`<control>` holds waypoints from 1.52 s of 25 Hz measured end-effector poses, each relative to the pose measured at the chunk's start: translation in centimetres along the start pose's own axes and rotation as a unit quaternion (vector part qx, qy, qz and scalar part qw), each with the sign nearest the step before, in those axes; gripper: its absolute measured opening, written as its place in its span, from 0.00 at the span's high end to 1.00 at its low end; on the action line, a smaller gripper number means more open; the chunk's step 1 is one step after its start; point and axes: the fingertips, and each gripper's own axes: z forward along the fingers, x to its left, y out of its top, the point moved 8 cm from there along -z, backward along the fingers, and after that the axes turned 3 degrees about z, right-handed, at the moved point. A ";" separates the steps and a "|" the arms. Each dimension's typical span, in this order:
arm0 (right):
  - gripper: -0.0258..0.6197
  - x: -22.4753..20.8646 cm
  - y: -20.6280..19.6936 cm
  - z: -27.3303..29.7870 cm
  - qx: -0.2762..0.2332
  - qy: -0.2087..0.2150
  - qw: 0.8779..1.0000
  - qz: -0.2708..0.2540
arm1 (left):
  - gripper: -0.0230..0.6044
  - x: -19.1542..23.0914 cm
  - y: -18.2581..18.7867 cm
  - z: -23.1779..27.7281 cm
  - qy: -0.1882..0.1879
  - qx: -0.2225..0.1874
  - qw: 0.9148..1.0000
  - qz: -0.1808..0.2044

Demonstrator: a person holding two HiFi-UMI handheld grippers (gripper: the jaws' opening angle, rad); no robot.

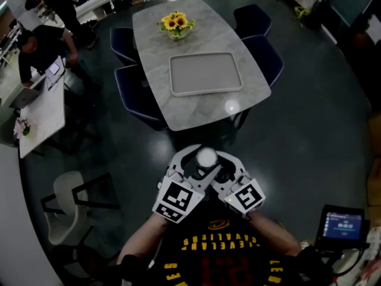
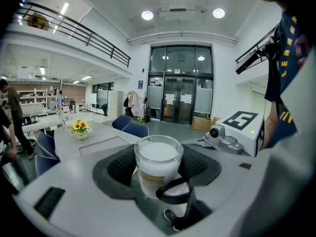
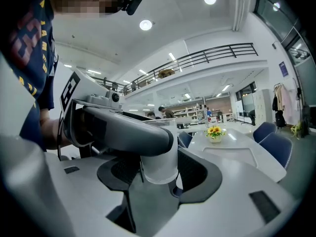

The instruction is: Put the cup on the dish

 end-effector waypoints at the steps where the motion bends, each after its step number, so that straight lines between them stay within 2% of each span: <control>1: 0.58 -0.9 0.1 0.1 0.002 0.002 1.000 -0.003 | 0.54 0.3 0.2 0.8 0.003 0.001 1.000 -0.001; 8: 0.58 -3.8 1.0 0.8 0.008 0.017 1.000 -0.016 | 0.54 1.5 1.3 3.0 0.015 -0.005 1.000 -0.002; 14: 0.58 -10.8 2.8 0.2 0.012 0.038 0.999 -0.016 | 0.54 2.3 4.4 9.2 0.036 0.001 0.999 -0.005; 19: 0.58 -14.0 3.2 -0.2 0.009 0.057 0.998 -0.016 | 0.54 2.4 5.6 12.0 0.058 0.006 0.998 -0.005; 29: 0.58 -17.6 3.4 -0.1 0.001 0.076 0.997 -0.014 | 0.54 2.9 6.4 15.3 0.081 0.006 0.997 -0.008; 38: 0.58 -20.4 3.8 2.4 0.012 0.078 0.997 -0.021 | 0.54 5.9 6.5 17.4 0.082 0.001 0.997 -0.014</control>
